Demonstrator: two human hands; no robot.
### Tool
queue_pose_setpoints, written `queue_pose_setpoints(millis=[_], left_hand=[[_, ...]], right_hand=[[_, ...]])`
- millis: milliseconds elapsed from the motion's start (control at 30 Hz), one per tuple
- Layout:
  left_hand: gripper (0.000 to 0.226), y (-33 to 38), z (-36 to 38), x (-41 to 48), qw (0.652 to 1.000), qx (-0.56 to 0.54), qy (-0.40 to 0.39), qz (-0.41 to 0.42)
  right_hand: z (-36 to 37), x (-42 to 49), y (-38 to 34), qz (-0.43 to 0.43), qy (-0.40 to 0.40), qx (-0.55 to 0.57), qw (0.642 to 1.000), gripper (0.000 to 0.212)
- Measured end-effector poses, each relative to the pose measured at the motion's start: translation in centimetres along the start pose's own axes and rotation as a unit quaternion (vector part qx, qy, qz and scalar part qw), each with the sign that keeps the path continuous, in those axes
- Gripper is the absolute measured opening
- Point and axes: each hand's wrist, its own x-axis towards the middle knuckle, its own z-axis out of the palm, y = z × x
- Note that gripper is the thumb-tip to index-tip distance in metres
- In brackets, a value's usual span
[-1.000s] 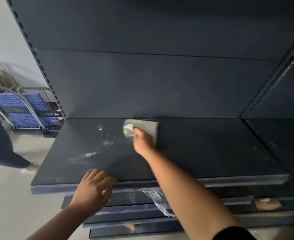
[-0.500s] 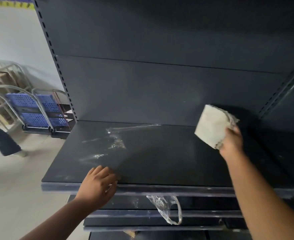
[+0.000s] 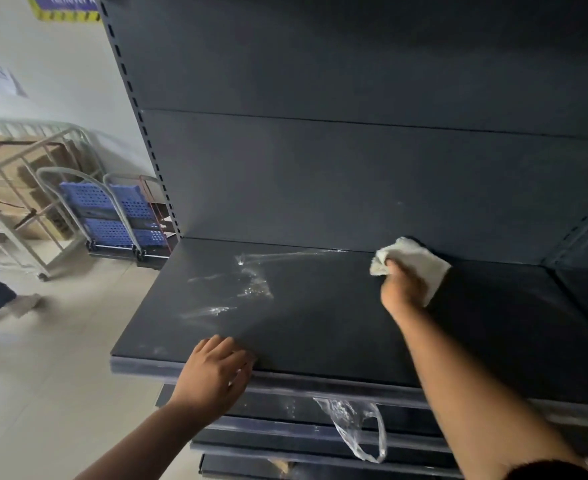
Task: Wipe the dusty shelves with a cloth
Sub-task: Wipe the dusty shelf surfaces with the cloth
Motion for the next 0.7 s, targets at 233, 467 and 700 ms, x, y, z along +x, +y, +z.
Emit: queue_pose_setpoints(millis=[233, 467, 700], left_hand=[[0.028, -2.3, -0.3, -1.4, 0.998, 0.010, 0.030, -0.059], [0.018, -2.6, -0.7, -2.0, 0.994, -0.053, 0.065, -0.068], [0.015, -5.2, -1.9, -2.2, 0.996, -0.074, 0.052, -0.025]], right_hand=[[6.0, -7.1, -22.2, -0.068, -0.286, 0.434, 0.851, 0.039], [0.5, -7.7, -16.7, 0.095, -0.161, 0.654, 0.733, 0.020], [-4.7, -6.1, -3.3, 0.075, 0.142, 0.341, 0.926, 0.037]])
